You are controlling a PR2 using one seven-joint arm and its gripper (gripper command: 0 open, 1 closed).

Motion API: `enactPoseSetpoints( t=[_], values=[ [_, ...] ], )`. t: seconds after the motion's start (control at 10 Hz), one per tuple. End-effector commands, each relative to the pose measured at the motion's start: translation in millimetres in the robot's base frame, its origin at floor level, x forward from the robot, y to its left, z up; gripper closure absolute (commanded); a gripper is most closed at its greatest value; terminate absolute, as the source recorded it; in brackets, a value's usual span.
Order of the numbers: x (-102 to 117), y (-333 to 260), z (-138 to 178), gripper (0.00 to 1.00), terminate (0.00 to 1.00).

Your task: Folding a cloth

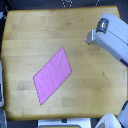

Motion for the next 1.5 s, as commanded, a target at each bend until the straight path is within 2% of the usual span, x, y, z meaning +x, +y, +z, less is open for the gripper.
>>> enactPoseSetpoints(
  t=[0.0,0.3,0.6,0.9,1.1,1.4],
  values=[
    [-40,119,-54,0.0,0.0],
    [-64,168,-71,0.0,0.0],
    [-71,197,-74,0.0,0.0],
    [-81,214,-95,0.0,0.0],
    [-82,215,-118,0.0,0.0],
    [-76,215,-127,0.0,0.0]
  ],
)
